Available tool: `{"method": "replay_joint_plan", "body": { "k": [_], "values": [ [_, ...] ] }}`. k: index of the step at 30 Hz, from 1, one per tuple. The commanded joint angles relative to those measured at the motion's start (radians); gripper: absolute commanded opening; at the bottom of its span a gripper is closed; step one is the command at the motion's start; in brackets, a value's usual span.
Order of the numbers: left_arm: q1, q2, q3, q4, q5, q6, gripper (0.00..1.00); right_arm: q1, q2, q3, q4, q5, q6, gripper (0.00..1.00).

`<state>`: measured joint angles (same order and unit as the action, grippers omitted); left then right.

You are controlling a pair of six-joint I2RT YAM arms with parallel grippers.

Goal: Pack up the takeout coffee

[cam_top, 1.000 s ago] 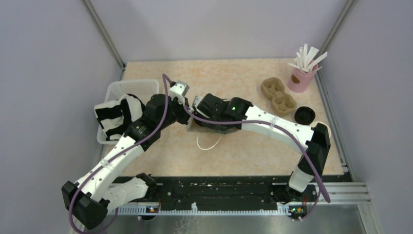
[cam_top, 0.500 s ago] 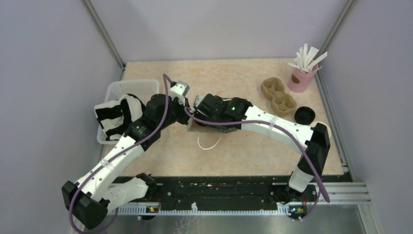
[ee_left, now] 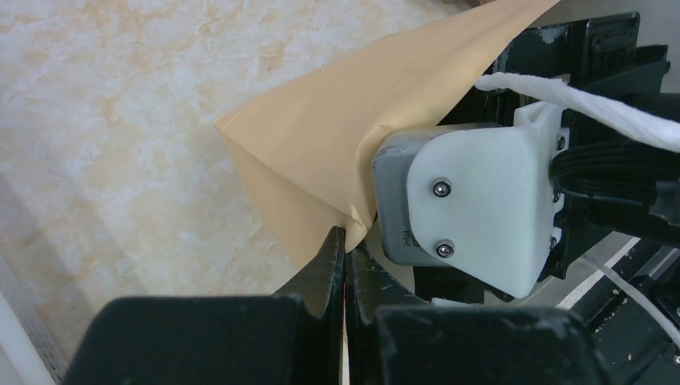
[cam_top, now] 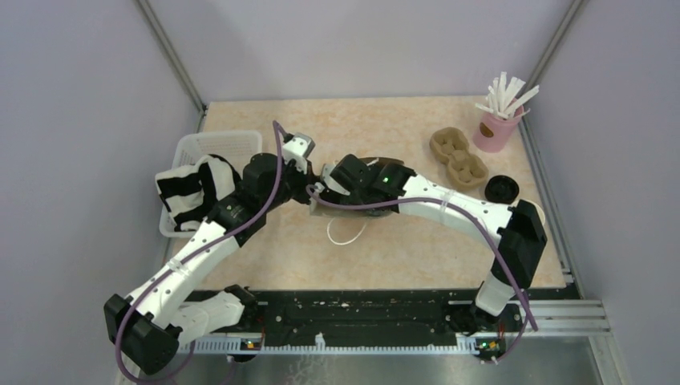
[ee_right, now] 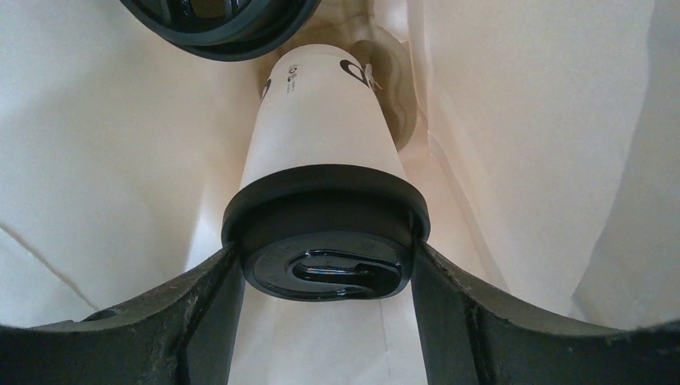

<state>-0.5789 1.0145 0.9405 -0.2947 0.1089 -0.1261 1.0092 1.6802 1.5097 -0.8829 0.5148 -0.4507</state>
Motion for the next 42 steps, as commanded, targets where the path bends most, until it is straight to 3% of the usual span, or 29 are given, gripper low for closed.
{"method": "replay_joint_plan", "body": {
  "k": [1,7,16,26,42],
  "values": [
    [-0.010,0.011,0.024,0.017,0.045,0.027,0.00,-0.027,0.005,0.019,0.027,0.047,-0.091,0.45],
    [-0.011,0.018,0.035,0.011,0.053,0.041,0.00,-0.036,0.015,0.048,0.037,0.017,-0.117,0.44],
    [-0.011,0.020,0.048,-0.011,0.005,0.052,0.00,-0.062,-0.092,-0.049,0.121,-0.165,-0.261,0.44],
    [-0.009,0.017,0.052,-0.015,-0.018,0.043,0.00,-0.090,-0.137,-0.051,0.089,-0.280,-0.341,0.45],
    [-0.009,0.007,0.055,-0.018,0.006,0.058,0.00,-0.091,-0.097,-0.126,0.162,-0.048,-0.462,0.46]
  ]
}}
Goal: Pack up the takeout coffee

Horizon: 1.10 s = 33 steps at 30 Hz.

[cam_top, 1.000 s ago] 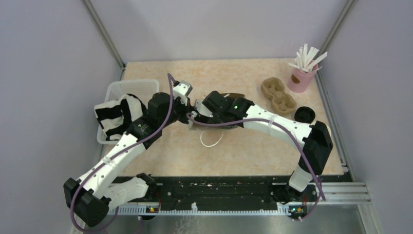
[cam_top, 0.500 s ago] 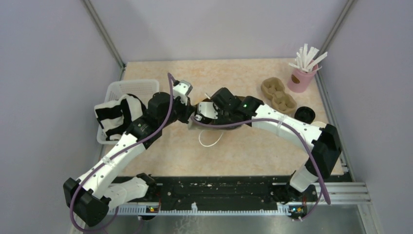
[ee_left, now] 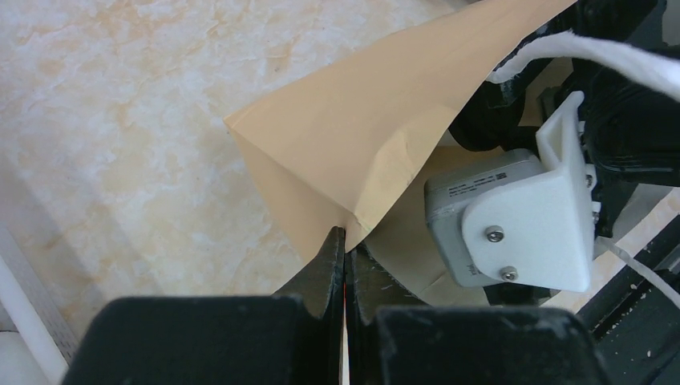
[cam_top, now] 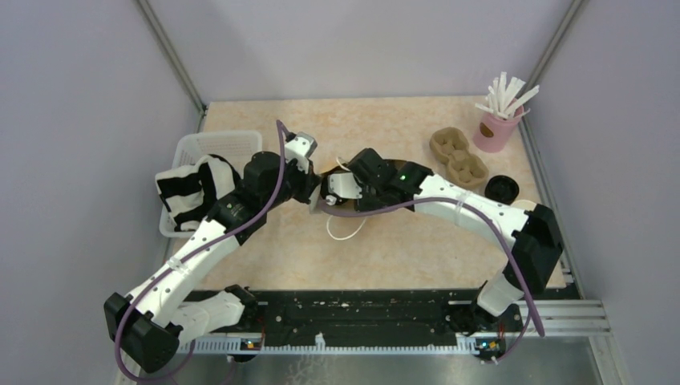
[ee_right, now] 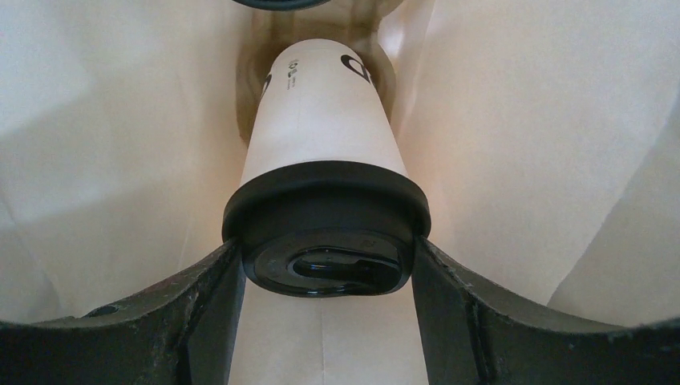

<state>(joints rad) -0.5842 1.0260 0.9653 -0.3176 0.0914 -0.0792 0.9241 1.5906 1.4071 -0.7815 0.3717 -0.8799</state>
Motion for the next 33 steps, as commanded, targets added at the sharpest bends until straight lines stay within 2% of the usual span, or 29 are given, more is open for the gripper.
{"method": "replay_joint_plan", "body": {
  "k": [1,15,22,33],
  "values": [
    [-0.003,-0.004,0.030,0.006,0.024,0.013,0.00,-0.005,-0.002,-0.023,0.061,0.110,-0.036,0.46],
    [-0.004,-0.001,0.033,0.011,0.062,0.016,0.00,-0.029,0.034,-0.027,0.101,0.089,-0.024,0.46],
    [-0.004,-0.005,0.032,0.009,0.081,0.017,0.00,-0.046,-0.005,-0.095,0.202,0.061,-0.005,0.46],
    [-0.003,-0.004,0.030,0.013,0.099,0.020,0.00,-0.080,-0.035,-0.163,0.272,0.034,0.000,0.45]
  ]
}}
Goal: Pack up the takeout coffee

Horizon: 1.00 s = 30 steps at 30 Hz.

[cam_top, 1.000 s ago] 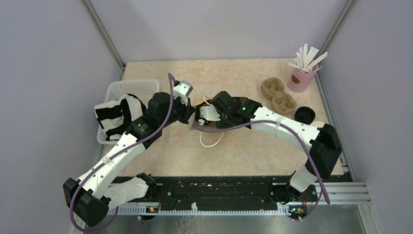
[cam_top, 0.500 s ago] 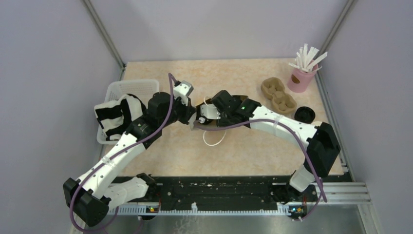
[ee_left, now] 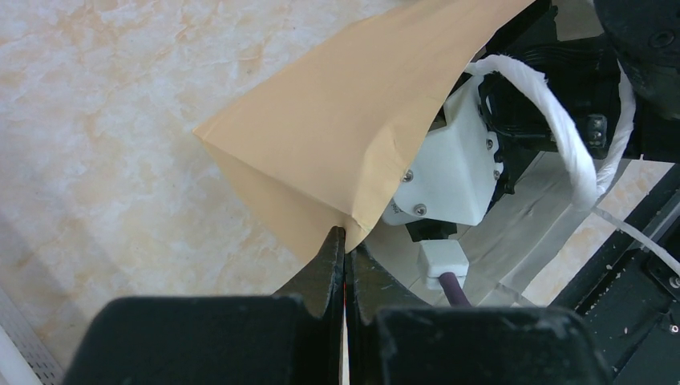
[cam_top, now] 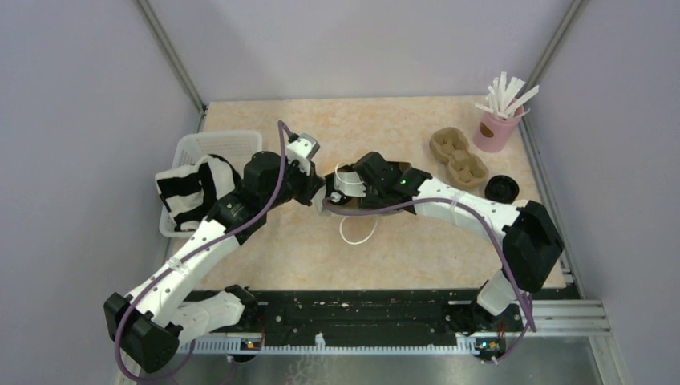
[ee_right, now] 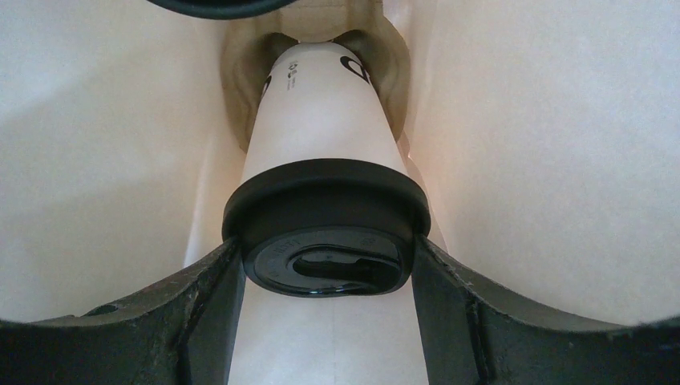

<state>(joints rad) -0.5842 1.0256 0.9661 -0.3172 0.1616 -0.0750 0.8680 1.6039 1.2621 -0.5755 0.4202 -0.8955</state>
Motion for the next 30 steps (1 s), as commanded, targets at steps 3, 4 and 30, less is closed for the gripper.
{"method": "replay_joint_plan", "body": {
  "k": [3,4,30],
  "values": [
    [-0.004,-0.002,0.032,0.014,0.035,0.014,0.00,-0.030,-0.046,-0.028,0.082,-0.045,0.003,0.45],
    [-0.003,-0.002,0.034,0.014,0.035,0.013,0.00,-0.031,-0.042,-0.032,0.086,-0.052,-0.004,0.46],
    [-0.002,0.049,0.214,-0.191,0.050,-0.159,0.00,0.034,0.024,0.178,-0.356,-0.298,0.208,0.49]
  ]
}}
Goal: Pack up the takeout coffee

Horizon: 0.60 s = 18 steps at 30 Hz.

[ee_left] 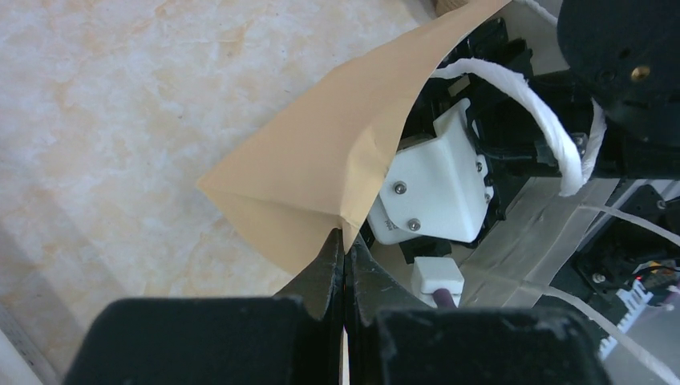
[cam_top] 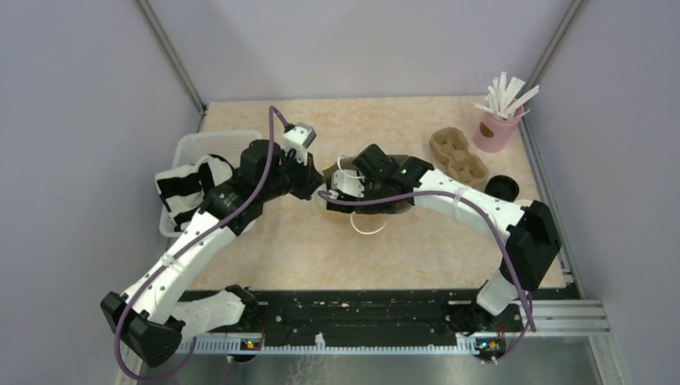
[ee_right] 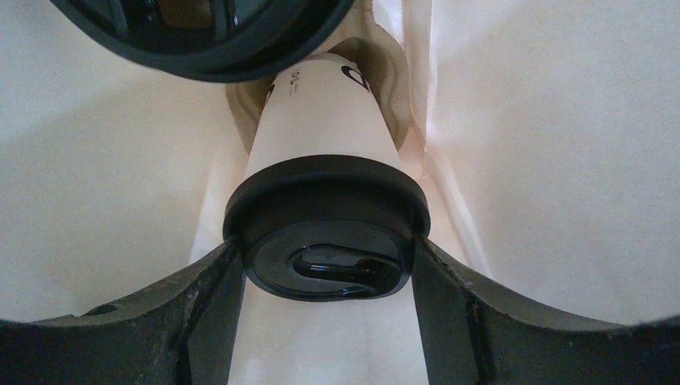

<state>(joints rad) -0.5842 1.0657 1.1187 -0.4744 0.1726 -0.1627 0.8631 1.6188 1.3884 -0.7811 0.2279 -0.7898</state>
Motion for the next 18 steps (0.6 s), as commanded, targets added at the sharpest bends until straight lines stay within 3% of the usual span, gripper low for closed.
{"method": "replay_joint_plan", "body": {
  "k": [1,14,18],
  "values": [
    [-0.002,0.010,0.070,-0.045,0.041,-0.088,0.00,0.048,0.002,0.048,-0.162,-0.113,0.119,0.48],
    [-0.003,0.080,0.188,-0.269,-0.026,-0.278,0.00,0.102,-0.030,0.038,-0.262,-0.258,0.271,0.51],
    [-0.002,0.082,0.180,-0.271,-0.048,-0.293,0.00,0.102,-0.040,0.081,-0.247,-0.255,0.293,0.59]
  ]
}}
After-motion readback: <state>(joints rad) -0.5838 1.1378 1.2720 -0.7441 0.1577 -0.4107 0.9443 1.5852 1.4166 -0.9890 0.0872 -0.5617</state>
